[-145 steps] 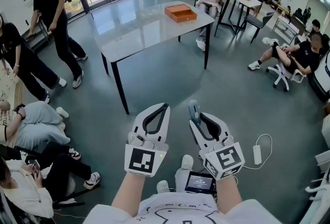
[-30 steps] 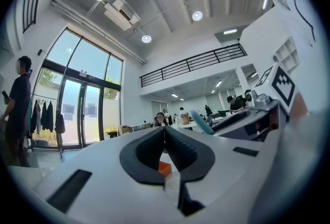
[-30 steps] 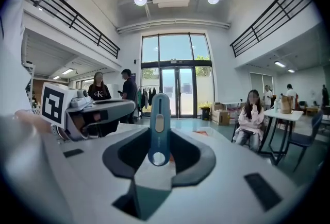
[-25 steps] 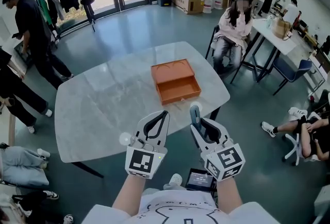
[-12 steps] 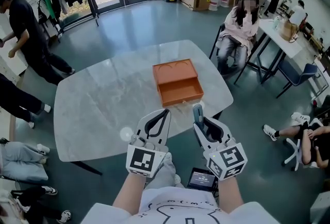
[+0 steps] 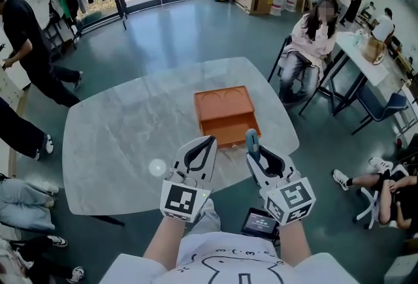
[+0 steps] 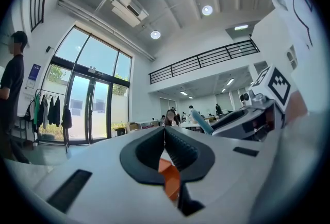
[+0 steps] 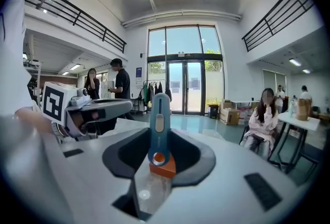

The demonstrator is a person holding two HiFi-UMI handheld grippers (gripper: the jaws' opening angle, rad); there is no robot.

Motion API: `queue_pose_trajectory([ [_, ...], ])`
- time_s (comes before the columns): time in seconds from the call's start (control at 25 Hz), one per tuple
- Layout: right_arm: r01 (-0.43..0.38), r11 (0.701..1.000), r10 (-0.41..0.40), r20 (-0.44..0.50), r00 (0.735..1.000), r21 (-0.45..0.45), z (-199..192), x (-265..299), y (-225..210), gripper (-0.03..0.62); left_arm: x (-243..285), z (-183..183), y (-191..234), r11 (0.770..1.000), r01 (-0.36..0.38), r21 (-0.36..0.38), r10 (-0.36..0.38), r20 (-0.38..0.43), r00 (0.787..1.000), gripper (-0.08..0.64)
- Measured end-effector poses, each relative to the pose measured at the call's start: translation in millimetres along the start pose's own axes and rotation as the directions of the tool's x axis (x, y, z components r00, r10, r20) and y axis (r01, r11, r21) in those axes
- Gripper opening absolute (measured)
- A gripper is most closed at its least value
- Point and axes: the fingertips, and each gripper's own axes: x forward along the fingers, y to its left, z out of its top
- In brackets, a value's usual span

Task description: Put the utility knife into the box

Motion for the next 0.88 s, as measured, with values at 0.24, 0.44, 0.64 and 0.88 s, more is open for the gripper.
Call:
queue_pose_trajectory([
  [0.24, -0.027, 0.999, 0.027, 0.008, 1.000, -0.026, 14.1, 46.2, -27.5, 0.132, 38.6, -2.7, 30.2, 1.000, -0.022, 0.010, 0.022, 0.013, 1.000, 0.015],
  [0.44, -0.045, 0.998, 0.045, 0.006, 0.999, -0.042, 19.3, 78.2, -42.5, 0.132, 62.6, -6.6, 53.6, 0.999, -0.043, 0.026, 0.043, 0.019, 0.999, 0.015],
  [0.64, -0.070, 0.995, 0.069, -0.009, 0.998, -0.065, 20.8, 102.5, -53.3, 0.132, 78.5, -9.0, 69.5, 0.997, -0.071, 0.031, 0.070, 0.017, 0.997, 0.015],
  [0.88, -0.159, 0.985, 0.157, -0.029, 0.987, -0.069, 19.1, 121.7, -58.2, 0.132, 85.8, -17.3, 79.6, 0.989, -0.142, 0.026, 0.143, -0.012, 0.990, 0.015],
])
